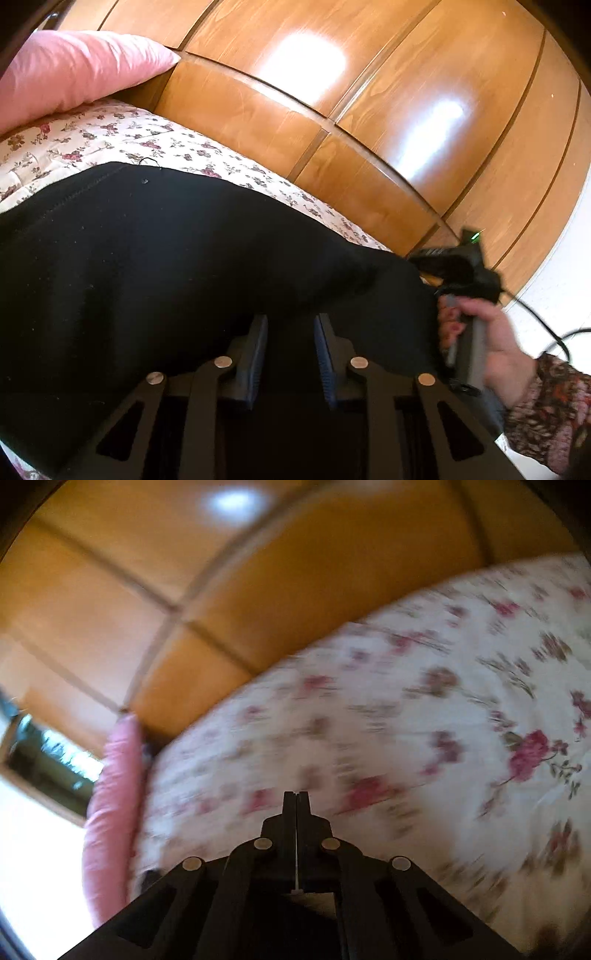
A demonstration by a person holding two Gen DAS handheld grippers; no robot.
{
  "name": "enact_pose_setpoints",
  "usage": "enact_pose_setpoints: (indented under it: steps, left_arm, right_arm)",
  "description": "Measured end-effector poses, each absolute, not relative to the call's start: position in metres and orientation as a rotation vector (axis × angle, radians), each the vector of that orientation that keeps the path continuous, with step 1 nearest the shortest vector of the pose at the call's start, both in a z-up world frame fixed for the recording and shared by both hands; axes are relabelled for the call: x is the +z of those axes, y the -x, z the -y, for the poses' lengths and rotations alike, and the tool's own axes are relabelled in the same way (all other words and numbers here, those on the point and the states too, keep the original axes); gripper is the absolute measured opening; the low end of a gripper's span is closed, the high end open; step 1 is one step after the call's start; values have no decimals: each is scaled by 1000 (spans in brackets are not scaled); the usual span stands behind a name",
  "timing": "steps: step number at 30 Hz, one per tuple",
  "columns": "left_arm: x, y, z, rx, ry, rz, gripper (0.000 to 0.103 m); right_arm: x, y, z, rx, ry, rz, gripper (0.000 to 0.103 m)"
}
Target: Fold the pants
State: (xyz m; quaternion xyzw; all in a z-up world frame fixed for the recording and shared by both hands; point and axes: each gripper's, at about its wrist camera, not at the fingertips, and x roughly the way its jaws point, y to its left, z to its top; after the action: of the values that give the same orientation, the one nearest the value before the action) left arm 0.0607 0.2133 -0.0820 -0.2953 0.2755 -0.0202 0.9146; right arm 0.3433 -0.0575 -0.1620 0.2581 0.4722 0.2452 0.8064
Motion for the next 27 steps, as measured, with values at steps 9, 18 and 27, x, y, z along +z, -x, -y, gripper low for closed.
enact_pose_setpoints:
  steps: [9,18,27]
  left_arm:
    - [-60,-63,-208,4,573,-606,26]
    - [-22,-109,-203,206,258,-647,36]
    - [-71,-122,-242,317,383,-756,37]
  right_arm:
    - [-100,-285,95,730,-520,-864,5]
    - [-117,-233,49,815,-98,-924,5]
    - [-139,-248,9,565,154,-863,0]
